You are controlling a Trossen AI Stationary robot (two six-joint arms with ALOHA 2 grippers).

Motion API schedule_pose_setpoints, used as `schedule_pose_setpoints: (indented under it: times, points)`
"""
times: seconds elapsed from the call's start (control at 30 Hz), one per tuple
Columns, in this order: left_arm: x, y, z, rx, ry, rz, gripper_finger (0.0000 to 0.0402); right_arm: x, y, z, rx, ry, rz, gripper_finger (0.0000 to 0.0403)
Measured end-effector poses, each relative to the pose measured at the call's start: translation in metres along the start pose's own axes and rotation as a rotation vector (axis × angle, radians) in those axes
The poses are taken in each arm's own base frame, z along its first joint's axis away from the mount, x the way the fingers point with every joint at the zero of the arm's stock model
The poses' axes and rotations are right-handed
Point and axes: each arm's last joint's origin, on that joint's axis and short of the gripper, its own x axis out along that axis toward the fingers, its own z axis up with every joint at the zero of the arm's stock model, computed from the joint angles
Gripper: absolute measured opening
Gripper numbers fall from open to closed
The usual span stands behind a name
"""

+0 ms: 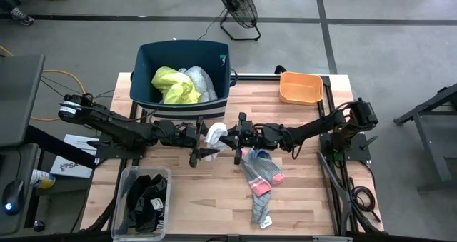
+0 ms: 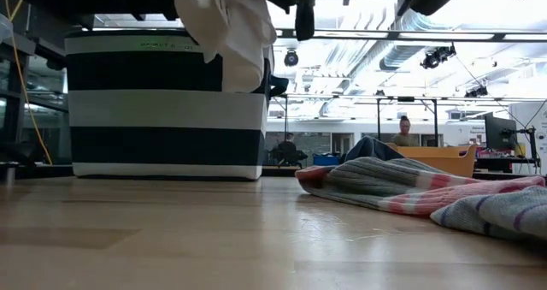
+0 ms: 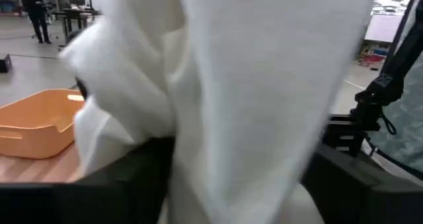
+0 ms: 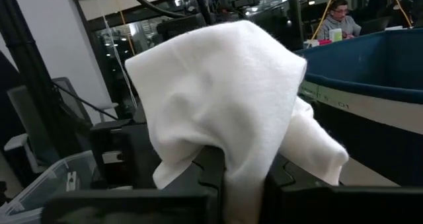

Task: Pick & Place Cloths
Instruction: Put the white underwear into the transparent bin

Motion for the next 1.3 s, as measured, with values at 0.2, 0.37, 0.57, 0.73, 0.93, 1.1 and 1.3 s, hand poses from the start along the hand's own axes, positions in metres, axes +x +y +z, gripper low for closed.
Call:
schedule_pose_setpoints:
  times: [0.2, 0.37, 0.57, 0.73, 0.93, 1.1, 1.3]
  points:
    - [0.000, 0.001, -0.001, 0.001, 0.009, 0.041, 0.0102, 0.000, 0.000, 0.000, 0.001, 0.000, 0.001, 0.0031]
    - [0.000, 0.002, -0.002, 0.003, 0.019, 0.050, 0.0024, 0.000, 0.000, 0.000, 0.002, 0.002, 0.001, 0.0034]
    - [0.000, 0.002, -0.002, 0.005, 0.020, 0.048, 0.0024, 0.000, 0.001, -0.001, -0.003, 0.007, -0.002, 0.0082]
    - [0.000, 0.002, -0.005, 0.008, 0.046, 0.047, 0.0023, 0.000, 0.000, -0.001, -0.011, 0.009, -0.006, 0.0154]
    - [-0.003, 0.002, -0.002, 0.008, 0.047, 0.047, 0.0023, -0.006, 0.002, 0.013, -0.008, 0.020, -0.007, 0.0266]
    - [-0.014, 0.003, 0.008, 0.012, 0.066, 0.083, 0.0023, -0.020, 0.002, 0.032, 0.016, 0.097, -0.022, 0.0330]
    - [-0.035, 0.003, 0.023, 0.025, 0.103, 0.096, 0.0023, -0.037, 0.001, 0.047, 0.058, 0.195, -0.059, 0.0352]
